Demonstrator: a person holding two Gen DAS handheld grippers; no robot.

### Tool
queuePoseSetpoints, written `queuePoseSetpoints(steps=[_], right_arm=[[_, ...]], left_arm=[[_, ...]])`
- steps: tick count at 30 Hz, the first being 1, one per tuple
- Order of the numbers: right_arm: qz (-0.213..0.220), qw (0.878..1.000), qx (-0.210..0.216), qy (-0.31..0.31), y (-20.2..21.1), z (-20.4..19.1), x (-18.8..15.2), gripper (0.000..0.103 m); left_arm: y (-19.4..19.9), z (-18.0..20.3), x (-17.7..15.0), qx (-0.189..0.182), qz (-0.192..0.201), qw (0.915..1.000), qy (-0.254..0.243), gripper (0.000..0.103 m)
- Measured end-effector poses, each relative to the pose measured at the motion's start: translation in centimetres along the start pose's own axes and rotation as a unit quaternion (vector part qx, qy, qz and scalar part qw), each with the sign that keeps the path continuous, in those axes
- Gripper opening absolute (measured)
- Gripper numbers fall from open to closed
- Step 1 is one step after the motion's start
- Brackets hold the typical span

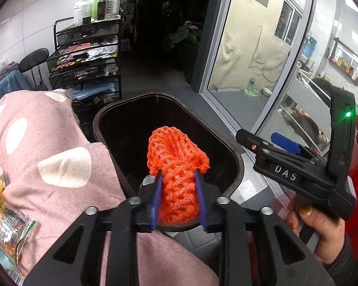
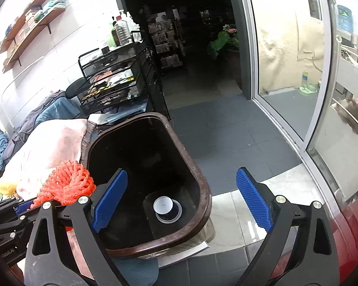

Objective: Collect trash
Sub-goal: 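Lower the orange mesh net into the bin and open the left gripper, then grasp the pink snack wrapper with the left gripper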

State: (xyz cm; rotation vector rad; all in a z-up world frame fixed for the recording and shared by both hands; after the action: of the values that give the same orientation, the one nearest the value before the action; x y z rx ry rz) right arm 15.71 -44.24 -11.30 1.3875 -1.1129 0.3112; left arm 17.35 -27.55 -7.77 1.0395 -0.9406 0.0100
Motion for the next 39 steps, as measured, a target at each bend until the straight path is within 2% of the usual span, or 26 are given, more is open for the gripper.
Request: queuePoseSetpoints(steps=[1, 2, 4, 7, 15, 24, 33, 39], right_arm=[[0.000, 1.000, -0.001, -0.001, 0.0, 0.1, 0.0, 0.092], [0.000, 1.000, -0.001, -0.002, 0.0, 0.2, 0.0, 0.092], [0.001, 1.000, -0.002, -0.004, -0.1, 0.4, 0.0, 0.092], [0.001, 1.000, -0.004, -0.007, -0.1, 0.7, -0.1, 0.093], [0.003, 1.000, 0.005, -0.003, -0.2, 0.2, -0.3, 0.095], [0.007, 0.999, 0.031, 0.010, 0.1, -1.8, -0.7, 0.096], [0.025, 0.996, 0.075, 0.037, 1.9, -5.3, -1.0, 0.096], [0.042, 0.988, 0.125, 0.076, 3.9, -9.1, -1.3, 0.096]], left_arm=[[0.0, 0.0, -0.1, 0.001, 0.000, 1.0000, -0.002, 0.048], [0.0, 0.1, -0.1, 0.003, 0.002, 1.0000, -0.002, 0.055], [0.3, 0.0, -0.1, 0.008, 0.011, 0.9999, 0.000, 0.080], [1.2, 0.3, -0.2, 0.020, 0.029, 0.9993, -0.008, 0.091], [4.1, 1.2, -0.6, 0.046, 0.077, 0.9951, -0.041, 0.097], [7.3, 0.7, -0.8, 0.072, 0.122, 0.9895, -0.030, 0.098], [11.4, -0.2, -1.8, 0.105, 0.175, 0.9785, -0.031, 0.098], [13.8, -1.4, -3.8, 0.139, 0.196, 0.9705, -0.019, 0.098]])
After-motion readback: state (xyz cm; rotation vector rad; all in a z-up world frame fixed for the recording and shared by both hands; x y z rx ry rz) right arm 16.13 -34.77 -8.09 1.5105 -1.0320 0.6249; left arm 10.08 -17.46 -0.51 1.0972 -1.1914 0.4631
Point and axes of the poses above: each gripper's, at about its wrist camera, not at the fingertips, and y roughly against the way its jaws point, z to its right, x to its top, the point moved 4 cm from there along -y, roughly the way its jaws point, and after that the axes turned 3 degrees about y, right-handed, at the moved point
